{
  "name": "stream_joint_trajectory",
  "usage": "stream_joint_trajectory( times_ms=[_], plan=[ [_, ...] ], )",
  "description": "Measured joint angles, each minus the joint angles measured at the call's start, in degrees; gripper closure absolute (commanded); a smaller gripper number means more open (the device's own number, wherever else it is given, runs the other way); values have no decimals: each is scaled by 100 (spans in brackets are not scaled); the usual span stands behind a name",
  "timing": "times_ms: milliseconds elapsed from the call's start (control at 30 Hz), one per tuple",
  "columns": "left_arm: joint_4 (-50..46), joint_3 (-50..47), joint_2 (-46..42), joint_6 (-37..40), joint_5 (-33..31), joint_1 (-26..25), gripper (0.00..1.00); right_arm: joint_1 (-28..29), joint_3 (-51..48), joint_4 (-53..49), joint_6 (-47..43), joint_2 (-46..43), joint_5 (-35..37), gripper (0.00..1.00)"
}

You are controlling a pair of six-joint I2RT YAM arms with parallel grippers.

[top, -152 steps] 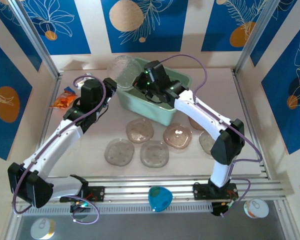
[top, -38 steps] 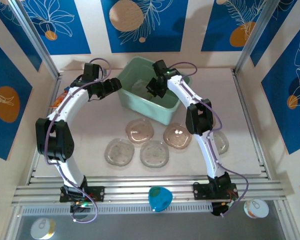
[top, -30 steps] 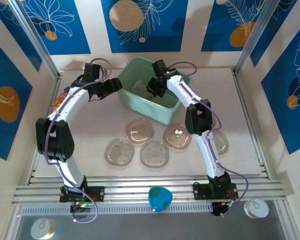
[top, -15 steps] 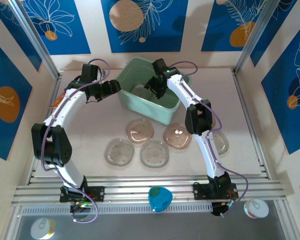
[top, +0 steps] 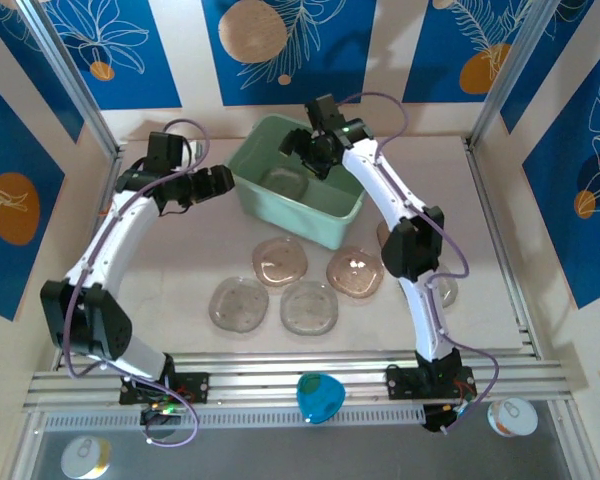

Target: Place the plates into the plastic bin on the countertop

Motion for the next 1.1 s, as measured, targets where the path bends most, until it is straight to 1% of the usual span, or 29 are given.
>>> stream_joint_trajectory(
  times_ms=[100,200,367,567,733,900,1100],
  plan=[
    [-42,-422,-404,57,-24,0,20,31,-275,127,-205,-586,9,18],
    [-144,-940,-721,142,-39,0,21,35,-765,284,-446,-1147,4,18],
    [-520,-1751,-1019,275,-109,0,25,35,-1996,533,-798,-2072,-22,18],
    [-1016,-2426,-1290,498,-236,0,31,-2,-3661,870,-960,-3158,-267,19],
    [-1113,-3084,-1523,579,-232,0,37,-48,-4586,1073,-1064,-3869,-476,20],
    [-1161,-3458,-1508,577,-236,-39,38,-48,-5167,1204,-1165,-4284,-623,20],
    [-1038,-3462,-870,579,-321,-190,40,-48,-5615,1276,-1261,-4492,-702,20]
  ],
)
